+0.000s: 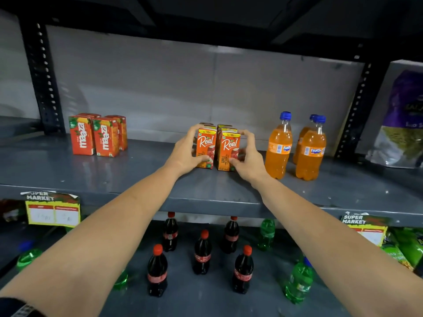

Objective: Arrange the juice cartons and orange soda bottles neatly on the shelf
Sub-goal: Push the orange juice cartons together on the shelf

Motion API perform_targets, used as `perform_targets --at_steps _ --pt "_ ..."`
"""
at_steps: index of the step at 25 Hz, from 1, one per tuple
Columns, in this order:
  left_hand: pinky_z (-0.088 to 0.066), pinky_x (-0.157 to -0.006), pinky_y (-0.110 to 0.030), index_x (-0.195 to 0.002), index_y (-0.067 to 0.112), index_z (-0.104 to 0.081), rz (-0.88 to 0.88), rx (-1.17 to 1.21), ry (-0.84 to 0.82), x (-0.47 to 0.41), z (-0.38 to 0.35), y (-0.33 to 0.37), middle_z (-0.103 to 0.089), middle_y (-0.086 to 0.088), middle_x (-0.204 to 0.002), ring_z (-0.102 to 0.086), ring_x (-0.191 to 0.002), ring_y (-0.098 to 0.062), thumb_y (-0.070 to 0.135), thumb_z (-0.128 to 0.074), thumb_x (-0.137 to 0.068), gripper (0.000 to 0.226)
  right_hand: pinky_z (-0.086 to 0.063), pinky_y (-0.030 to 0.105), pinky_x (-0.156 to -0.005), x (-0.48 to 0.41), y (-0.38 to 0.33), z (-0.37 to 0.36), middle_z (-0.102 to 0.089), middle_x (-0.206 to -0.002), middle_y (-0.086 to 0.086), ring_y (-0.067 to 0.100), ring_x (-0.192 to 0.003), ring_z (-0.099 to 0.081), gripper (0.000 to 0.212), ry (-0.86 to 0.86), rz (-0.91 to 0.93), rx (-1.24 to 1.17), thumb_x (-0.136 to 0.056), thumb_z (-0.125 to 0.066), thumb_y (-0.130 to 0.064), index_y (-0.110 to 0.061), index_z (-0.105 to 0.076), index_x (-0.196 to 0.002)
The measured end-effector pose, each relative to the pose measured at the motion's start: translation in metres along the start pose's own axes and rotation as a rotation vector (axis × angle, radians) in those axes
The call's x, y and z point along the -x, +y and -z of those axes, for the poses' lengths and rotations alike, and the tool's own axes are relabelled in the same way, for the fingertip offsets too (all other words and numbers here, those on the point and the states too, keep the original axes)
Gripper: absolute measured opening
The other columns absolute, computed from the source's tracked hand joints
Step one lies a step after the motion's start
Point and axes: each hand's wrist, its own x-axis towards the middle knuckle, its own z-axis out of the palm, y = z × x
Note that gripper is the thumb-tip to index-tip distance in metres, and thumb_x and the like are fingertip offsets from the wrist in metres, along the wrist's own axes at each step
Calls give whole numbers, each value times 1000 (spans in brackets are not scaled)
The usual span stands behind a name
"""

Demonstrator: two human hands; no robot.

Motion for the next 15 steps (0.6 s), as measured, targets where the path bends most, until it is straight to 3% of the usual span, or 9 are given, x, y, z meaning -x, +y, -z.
perform_targets --at_steps 6,15 --pt "-49 -98 -41 -139 28 -28 -10 -7 -2 -2 -2 -2 -52 -7 -133 -52 -119 -19 18 -80 -72 86 -50 41 -96 -4 -2 -3 -53 -135 11 25 -122 -55 73 29 -17 50 -88 -60 -4 -28 -17 -142" --pt "-48 -100 -49 -140 27 -26 7 -39 16 -5 -6 -4 -50 -9 -136 -50 -124 -25 20 -80 -72 87 -51 40 -95 -3 -2 -3 -55 -131 13 26 -120 -57 73 25 1 83 -88 -60 -5 -28 -16 -142"
